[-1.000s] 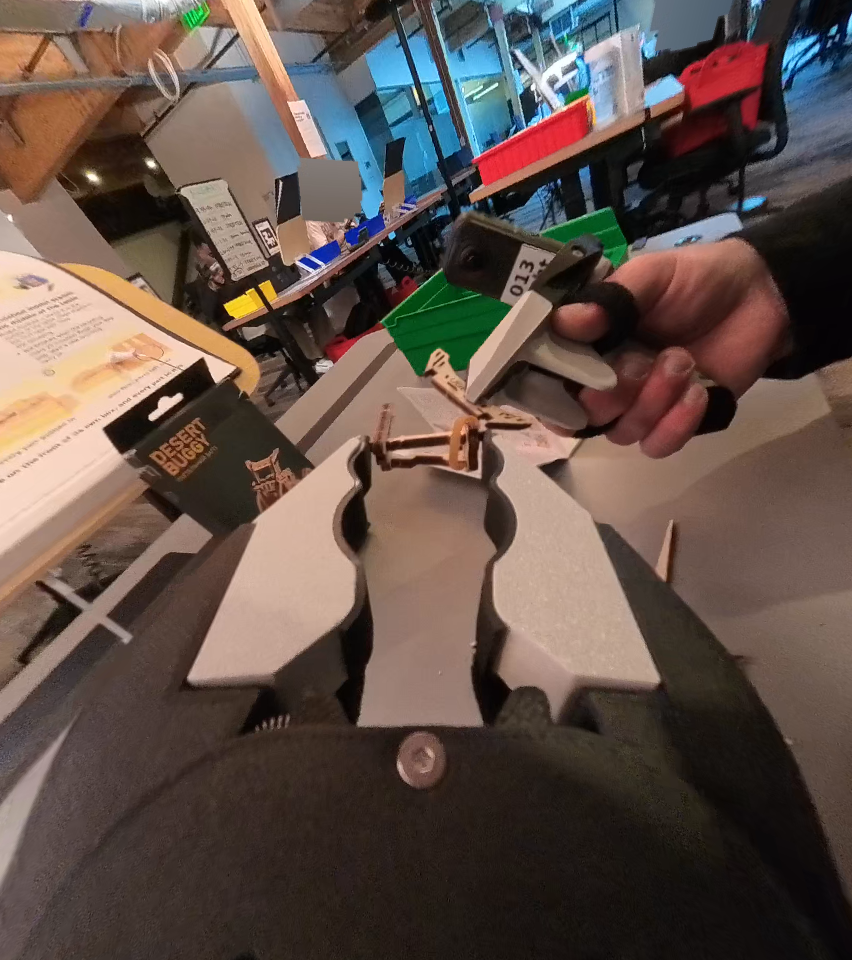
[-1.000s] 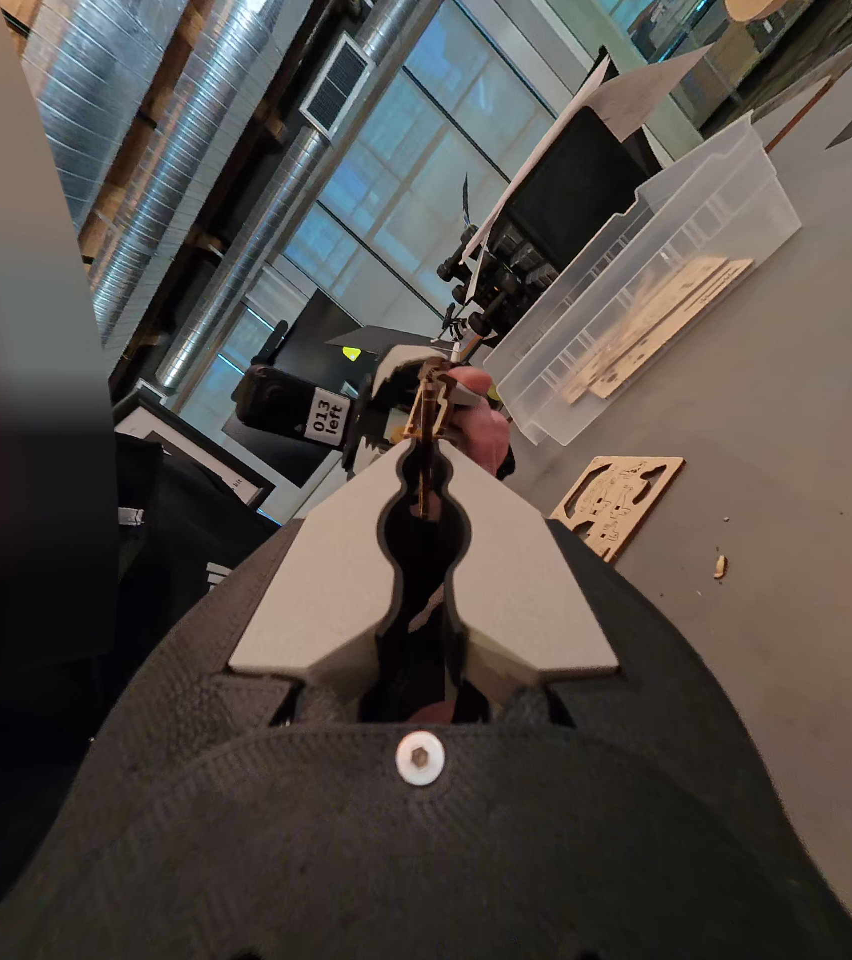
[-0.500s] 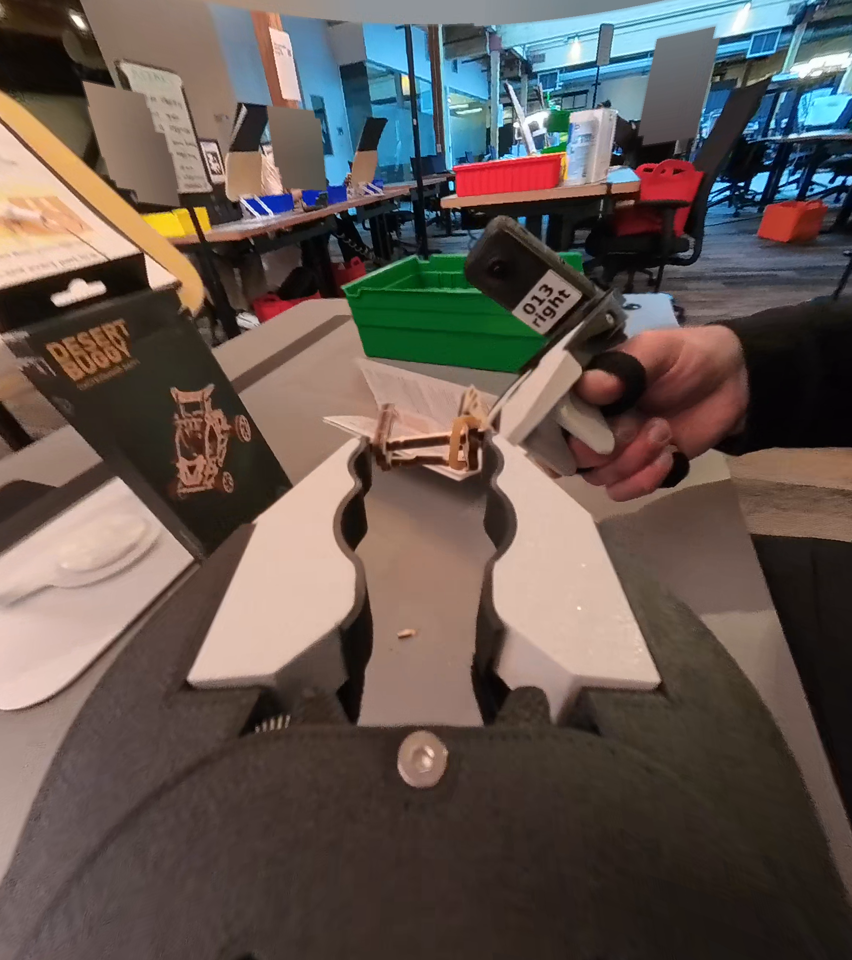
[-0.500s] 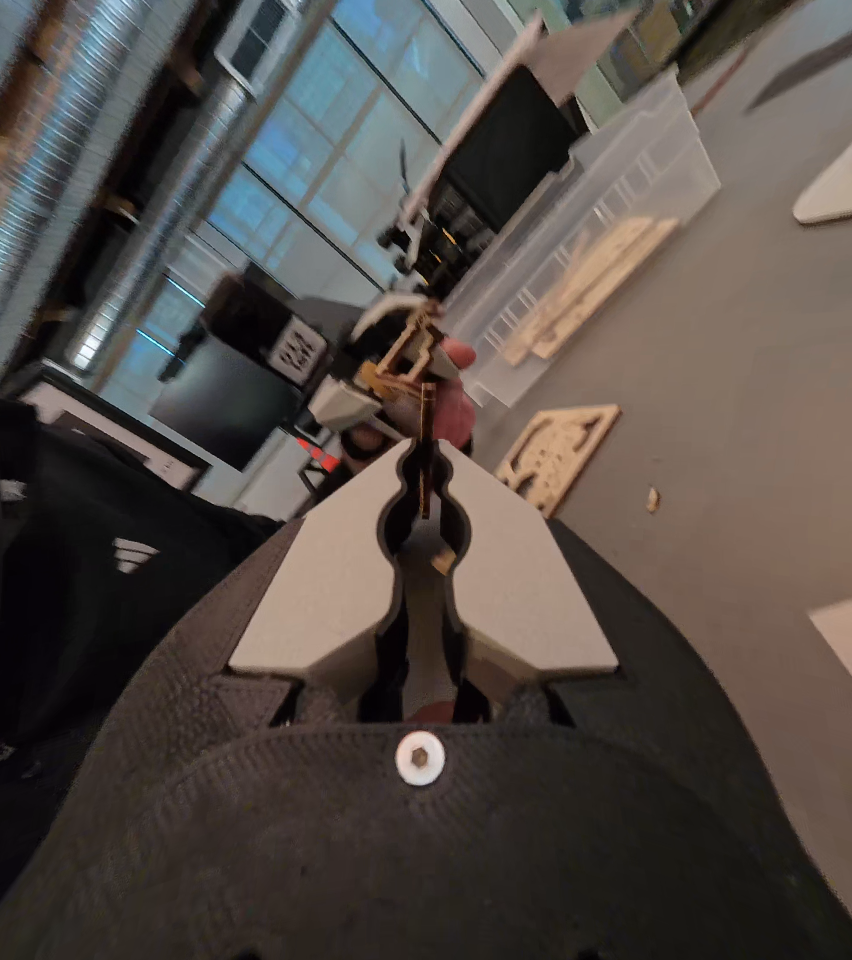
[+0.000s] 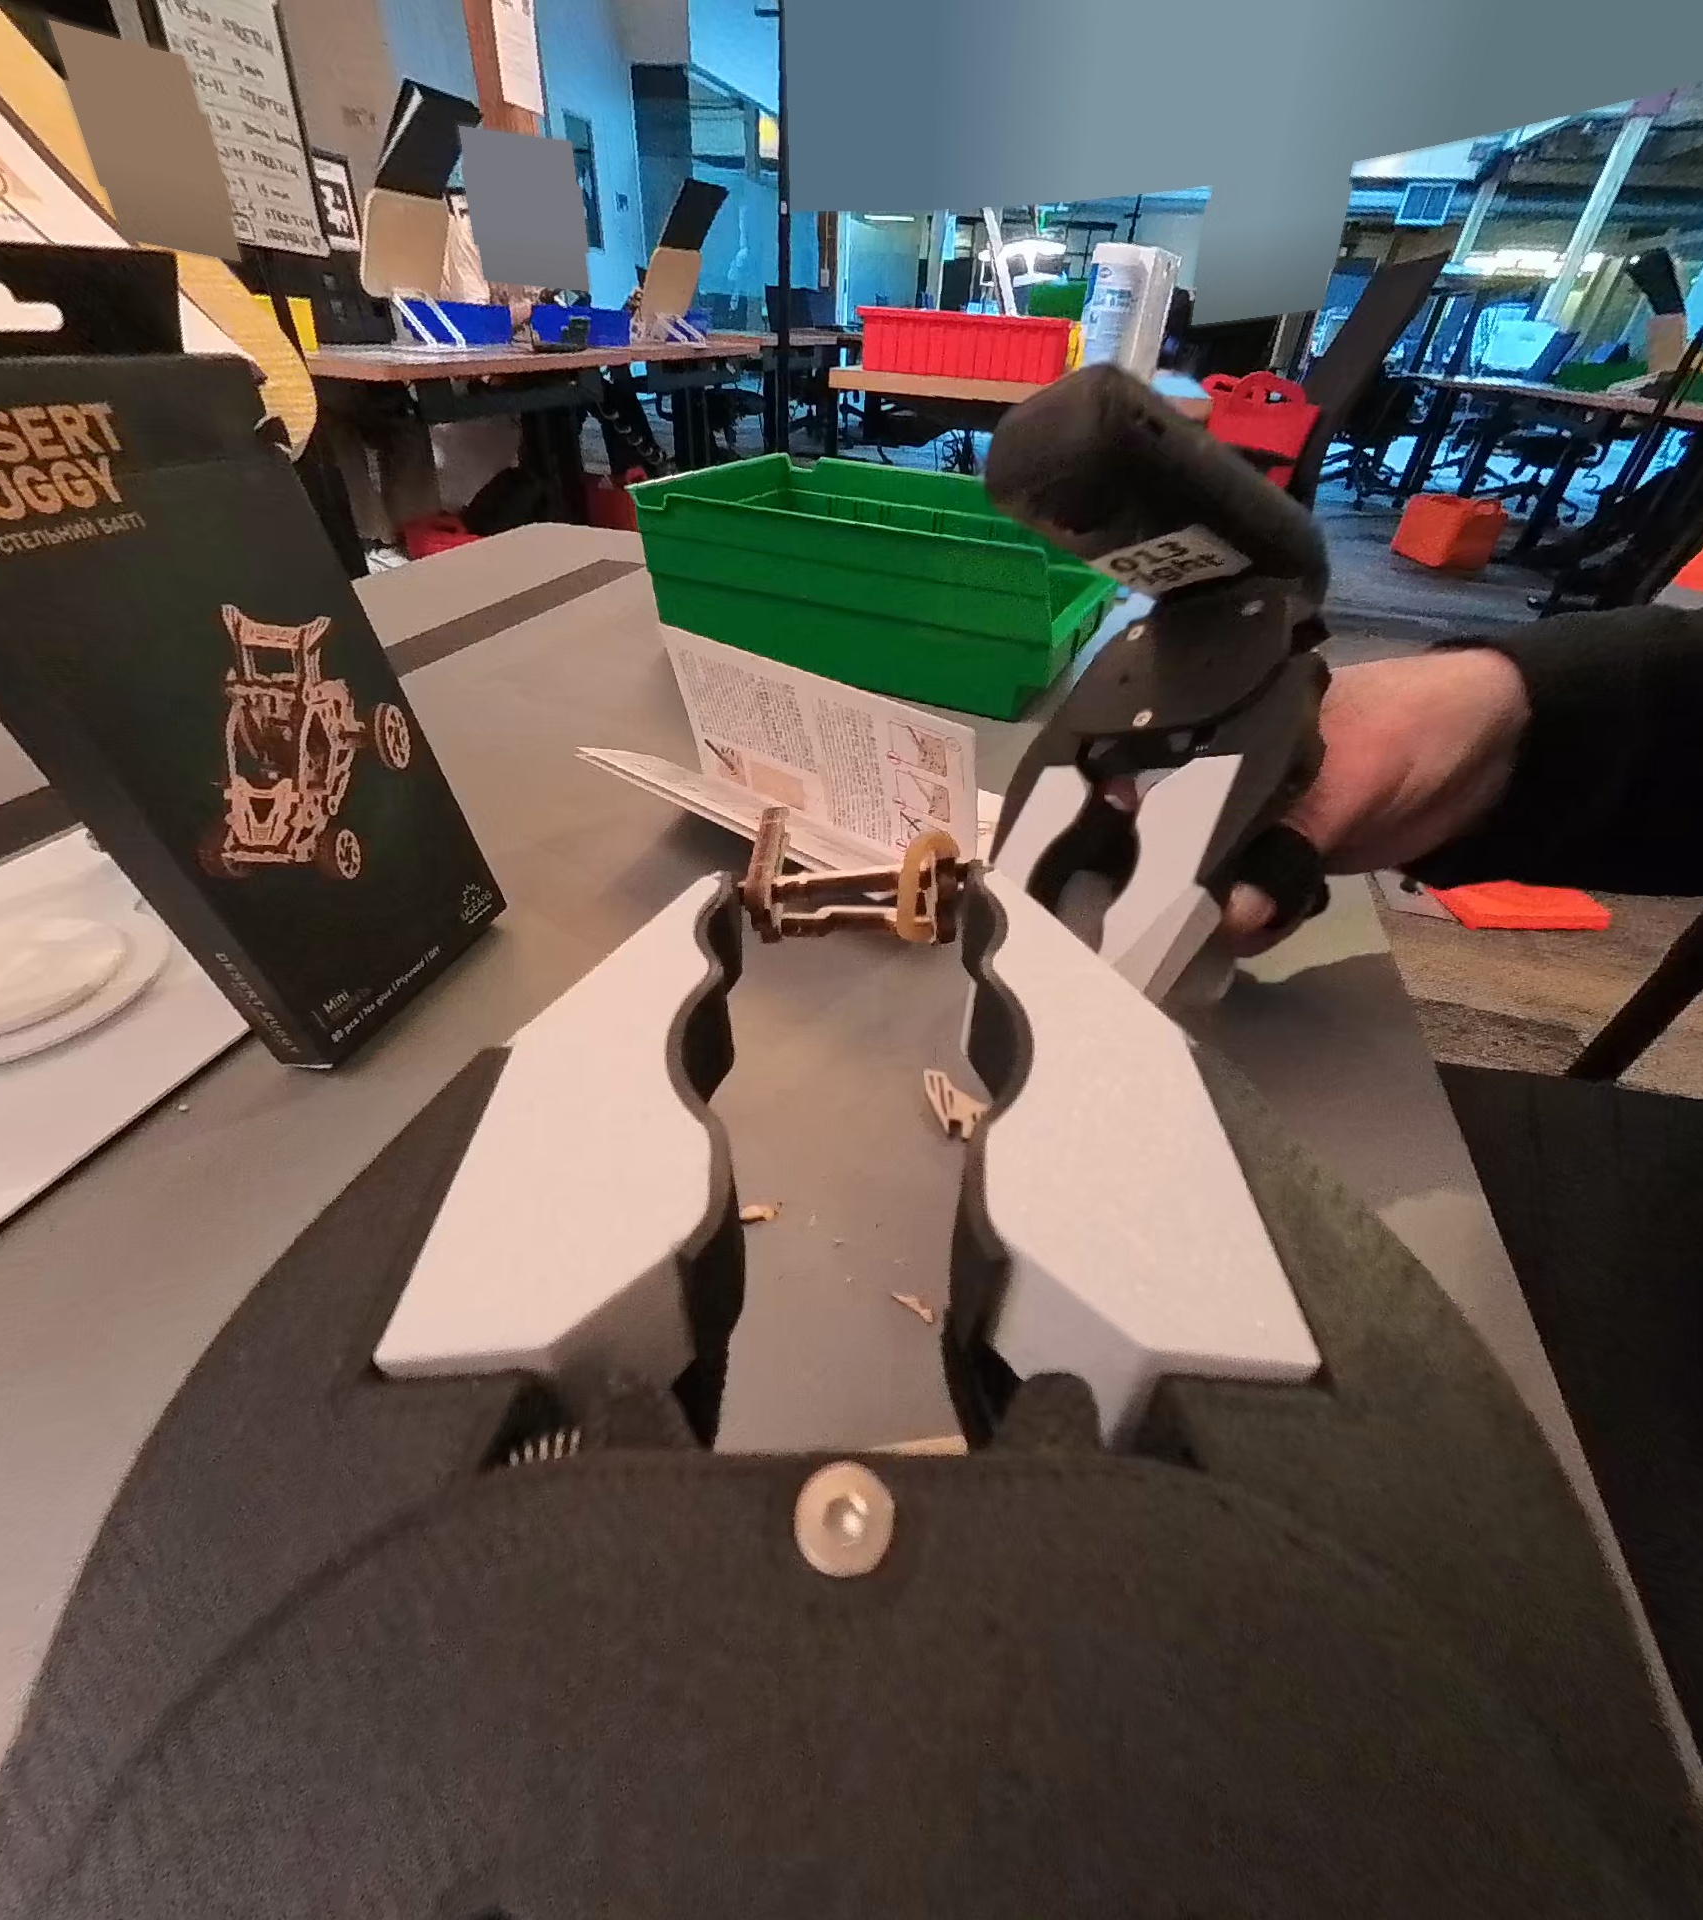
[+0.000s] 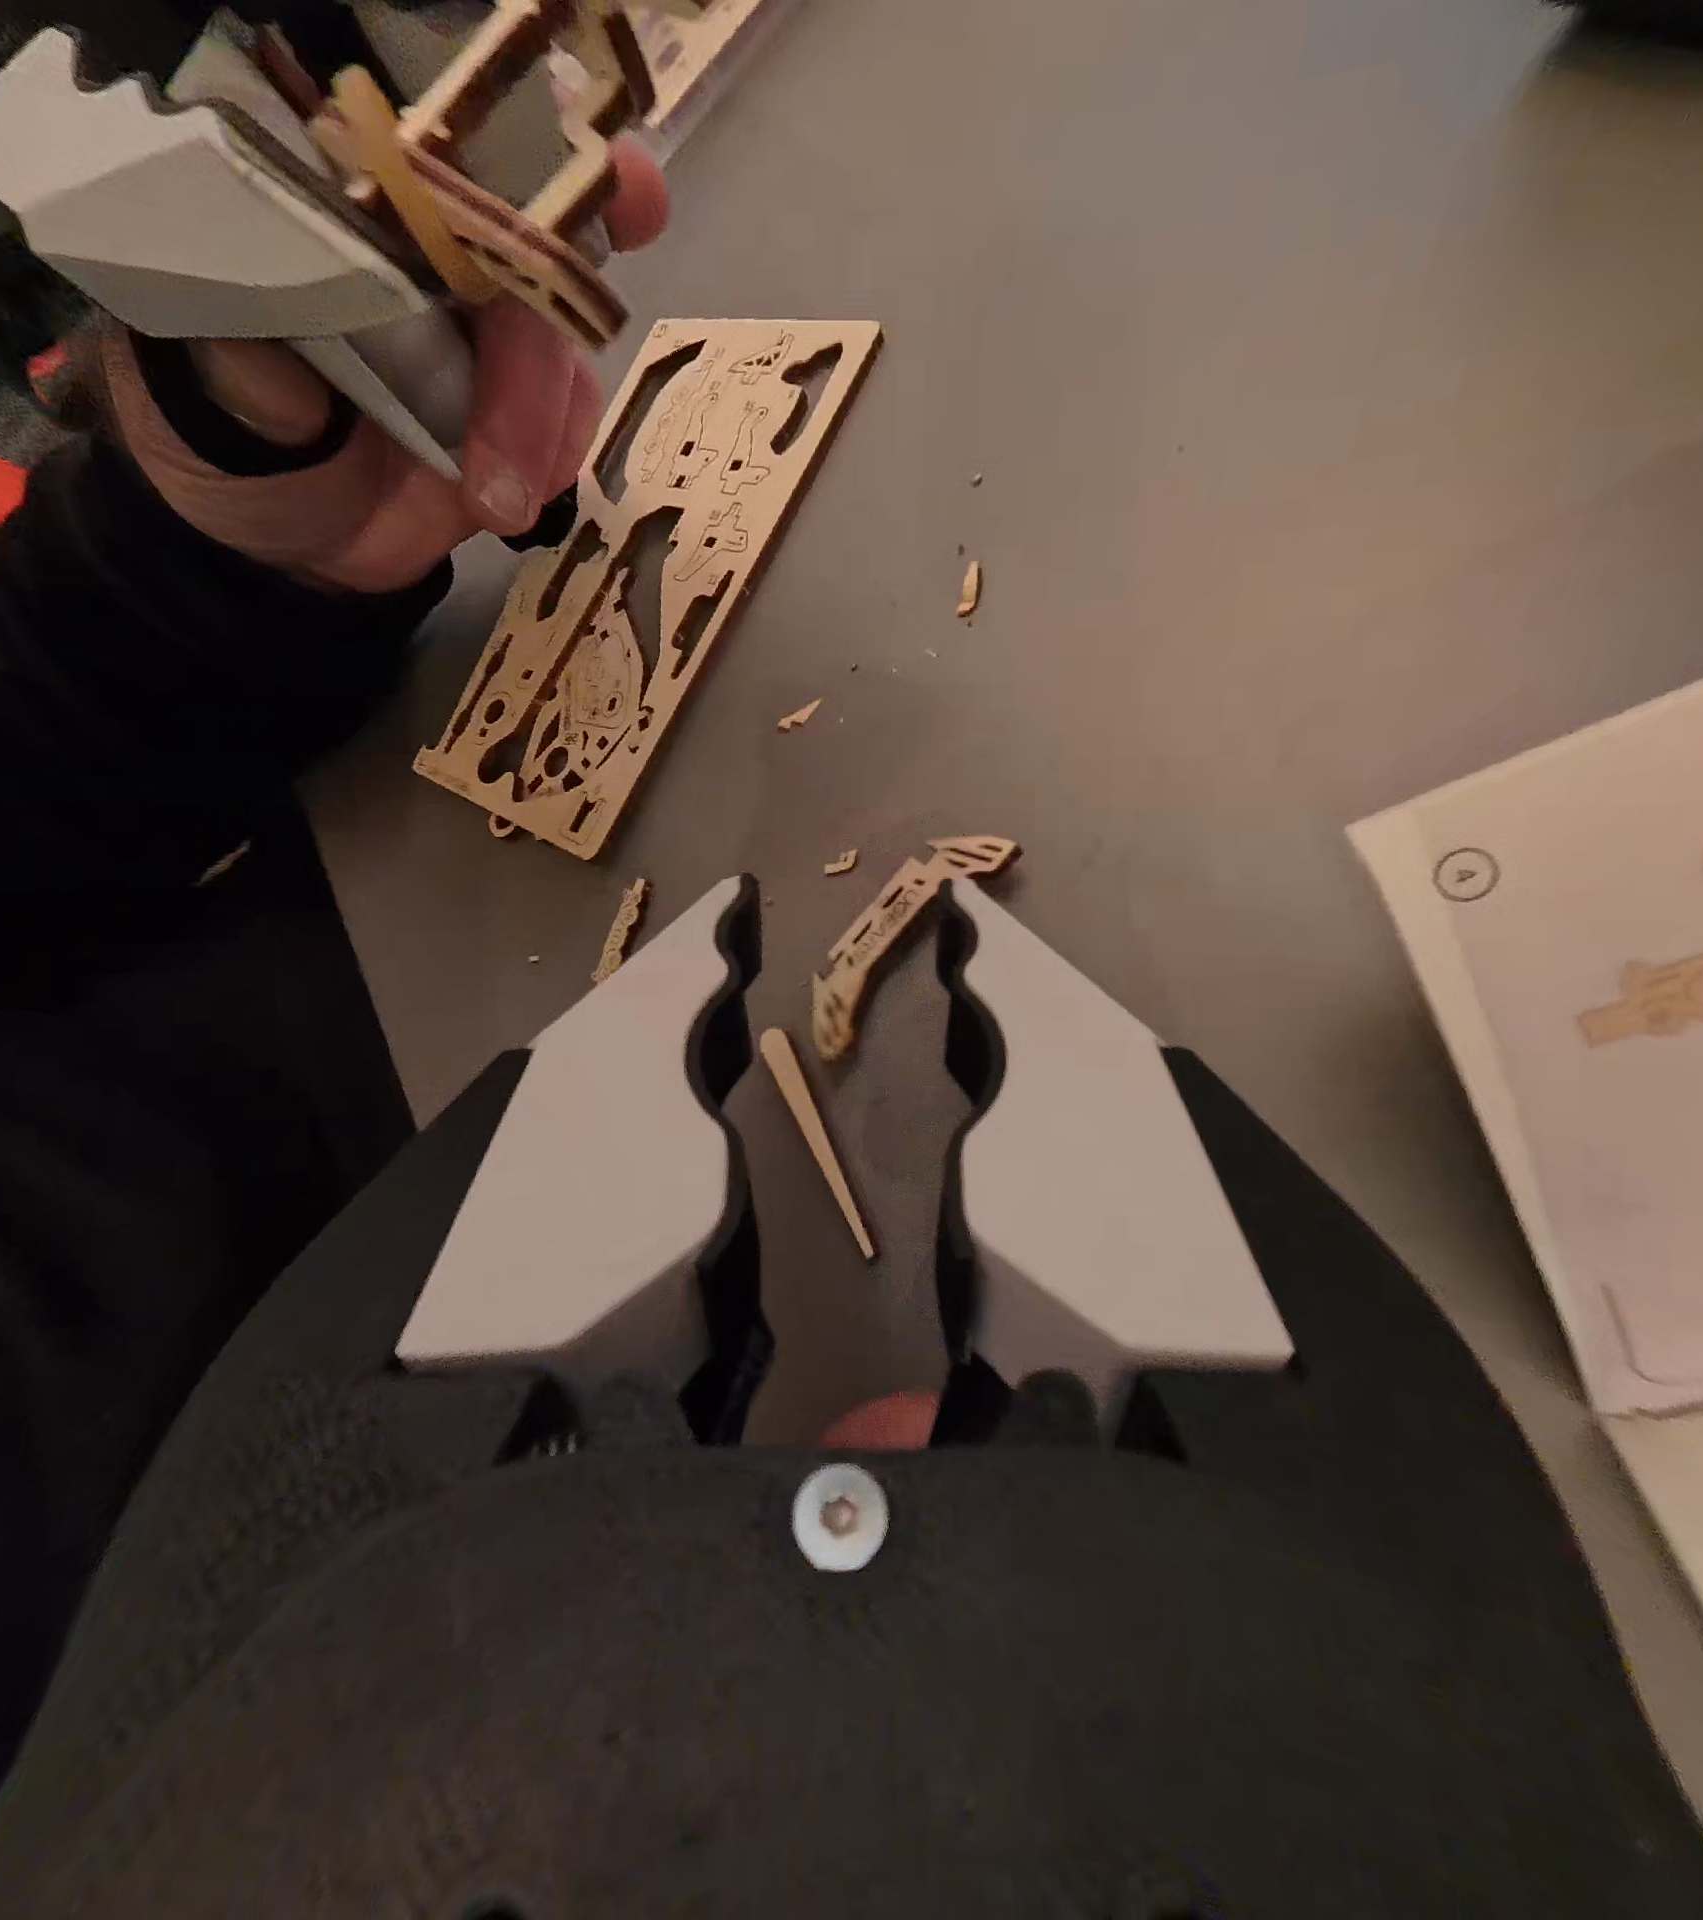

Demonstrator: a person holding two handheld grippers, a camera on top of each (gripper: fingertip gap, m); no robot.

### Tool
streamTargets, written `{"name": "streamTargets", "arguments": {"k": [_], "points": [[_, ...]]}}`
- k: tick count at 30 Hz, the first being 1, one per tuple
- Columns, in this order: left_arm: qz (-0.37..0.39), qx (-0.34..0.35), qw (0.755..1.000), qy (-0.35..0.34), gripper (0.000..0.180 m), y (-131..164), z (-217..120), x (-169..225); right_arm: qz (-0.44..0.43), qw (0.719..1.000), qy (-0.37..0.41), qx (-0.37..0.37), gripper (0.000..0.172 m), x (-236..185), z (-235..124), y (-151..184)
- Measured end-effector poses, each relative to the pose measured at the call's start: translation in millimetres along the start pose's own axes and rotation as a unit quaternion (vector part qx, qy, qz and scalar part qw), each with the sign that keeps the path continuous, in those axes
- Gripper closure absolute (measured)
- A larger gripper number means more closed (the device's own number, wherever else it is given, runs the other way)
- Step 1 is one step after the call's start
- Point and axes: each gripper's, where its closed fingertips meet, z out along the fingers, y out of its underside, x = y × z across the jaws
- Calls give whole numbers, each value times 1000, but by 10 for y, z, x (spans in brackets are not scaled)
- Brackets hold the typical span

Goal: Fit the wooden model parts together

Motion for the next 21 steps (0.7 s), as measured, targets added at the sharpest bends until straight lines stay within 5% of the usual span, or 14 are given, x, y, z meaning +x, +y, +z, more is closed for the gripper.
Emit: {"name": "streamTargets", "arguments": {"k": [5,12,21], "points": [[-9,-8,1000,4,140,-24,35,-6,-124,983,36,132,160,-202,-333,-568],[-41,-19,999,30,140,-71,115,58,-255,946,50,195,165,-432,-381,-941],[-3,-43,997,56,140,-69,147,152,-221,956,-36,189,172,-477,-378,-908]]}}
